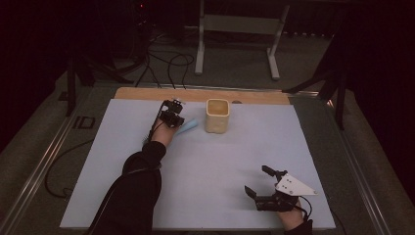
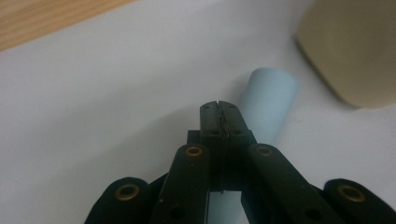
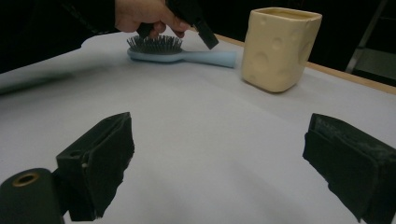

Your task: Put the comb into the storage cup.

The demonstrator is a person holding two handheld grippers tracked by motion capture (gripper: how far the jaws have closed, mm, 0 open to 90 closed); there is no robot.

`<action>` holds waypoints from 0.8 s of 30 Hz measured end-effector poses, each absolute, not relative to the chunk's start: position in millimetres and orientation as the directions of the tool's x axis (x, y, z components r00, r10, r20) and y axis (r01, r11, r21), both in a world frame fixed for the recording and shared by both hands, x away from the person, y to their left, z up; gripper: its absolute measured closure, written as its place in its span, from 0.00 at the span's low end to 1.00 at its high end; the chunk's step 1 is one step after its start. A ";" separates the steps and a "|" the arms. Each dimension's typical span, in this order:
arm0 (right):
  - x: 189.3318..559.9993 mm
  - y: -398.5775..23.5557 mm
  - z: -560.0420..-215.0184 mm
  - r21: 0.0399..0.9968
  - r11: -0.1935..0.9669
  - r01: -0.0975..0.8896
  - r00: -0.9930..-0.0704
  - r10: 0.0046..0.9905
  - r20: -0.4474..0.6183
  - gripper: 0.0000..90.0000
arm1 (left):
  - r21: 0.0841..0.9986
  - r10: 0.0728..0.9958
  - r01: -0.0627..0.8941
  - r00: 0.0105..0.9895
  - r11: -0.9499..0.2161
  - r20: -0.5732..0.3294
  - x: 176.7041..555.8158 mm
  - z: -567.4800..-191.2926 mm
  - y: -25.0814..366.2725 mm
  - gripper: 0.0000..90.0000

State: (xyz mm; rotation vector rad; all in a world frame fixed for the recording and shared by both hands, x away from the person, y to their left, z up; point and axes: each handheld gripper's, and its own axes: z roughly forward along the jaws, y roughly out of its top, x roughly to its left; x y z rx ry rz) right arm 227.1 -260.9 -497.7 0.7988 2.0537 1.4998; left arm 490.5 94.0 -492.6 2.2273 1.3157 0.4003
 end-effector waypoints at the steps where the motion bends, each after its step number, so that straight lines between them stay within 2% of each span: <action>1: 227.0 -261.1 -497.6 0.956 0.233 0.178 -0.721 0.692 -0.035 0.09 | 0.561 0.869 0.719 0.495 -0.411 0.003 490.1 -494.3 93.1 1.00; 10: 226.8 -260.4 -496.6 0.957 0.230 0.178 -0.719 0.694 -0.033 0.09 | 0.546 0.843 0.706 0.538 -0.451 0.000 482.9 -490.9 86.3 1.00; 24: 226.5 -261.3 -495.7 0.957 0.231 0.173 -0.718 0.695 -0.038 0.09 | 0.520 0.833 0.719 0.552 -0.461 -0.025 482.3 -497.0 78.5 1.00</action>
